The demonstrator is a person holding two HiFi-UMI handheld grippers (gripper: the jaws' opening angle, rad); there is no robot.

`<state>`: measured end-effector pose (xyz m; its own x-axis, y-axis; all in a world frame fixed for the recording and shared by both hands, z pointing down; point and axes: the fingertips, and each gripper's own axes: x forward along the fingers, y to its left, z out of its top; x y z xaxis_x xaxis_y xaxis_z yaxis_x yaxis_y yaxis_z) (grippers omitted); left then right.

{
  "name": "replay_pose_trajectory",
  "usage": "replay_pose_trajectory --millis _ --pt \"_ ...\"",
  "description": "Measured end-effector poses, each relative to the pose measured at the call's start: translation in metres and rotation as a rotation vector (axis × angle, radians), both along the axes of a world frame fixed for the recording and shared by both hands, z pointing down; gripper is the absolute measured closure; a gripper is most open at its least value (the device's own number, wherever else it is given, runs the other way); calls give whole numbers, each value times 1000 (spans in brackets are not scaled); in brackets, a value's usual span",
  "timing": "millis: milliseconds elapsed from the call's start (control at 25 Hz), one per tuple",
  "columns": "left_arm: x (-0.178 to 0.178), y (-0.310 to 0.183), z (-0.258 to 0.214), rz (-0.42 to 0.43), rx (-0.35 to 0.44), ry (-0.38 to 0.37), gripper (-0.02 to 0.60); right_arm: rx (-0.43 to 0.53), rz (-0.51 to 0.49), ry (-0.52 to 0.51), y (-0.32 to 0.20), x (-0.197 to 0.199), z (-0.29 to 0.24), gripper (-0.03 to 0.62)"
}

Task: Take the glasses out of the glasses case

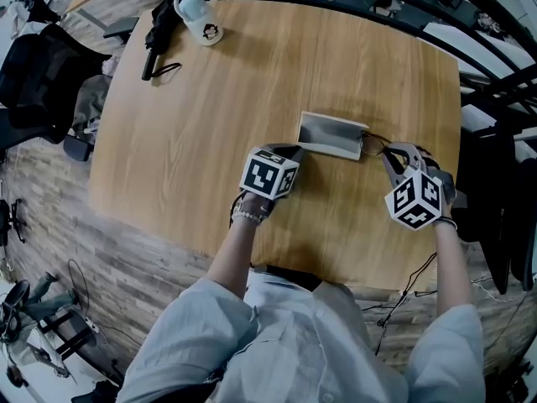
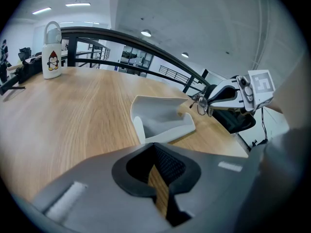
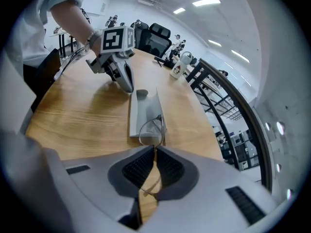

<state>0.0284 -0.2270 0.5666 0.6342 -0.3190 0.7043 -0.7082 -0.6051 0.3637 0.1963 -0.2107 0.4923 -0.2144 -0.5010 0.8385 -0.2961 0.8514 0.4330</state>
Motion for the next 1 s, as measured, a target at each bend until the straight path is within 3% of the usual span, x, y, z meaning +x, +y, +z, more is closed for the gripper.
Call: replay_pose_trajectory --millis 560,1000 --pt "0 -1 0 2 -6 -1 577 -74 101 -55 6 33 35 580" --pt "-1 0 -1 3 -6 1 577 -92 87 -61 1 30 53 579"
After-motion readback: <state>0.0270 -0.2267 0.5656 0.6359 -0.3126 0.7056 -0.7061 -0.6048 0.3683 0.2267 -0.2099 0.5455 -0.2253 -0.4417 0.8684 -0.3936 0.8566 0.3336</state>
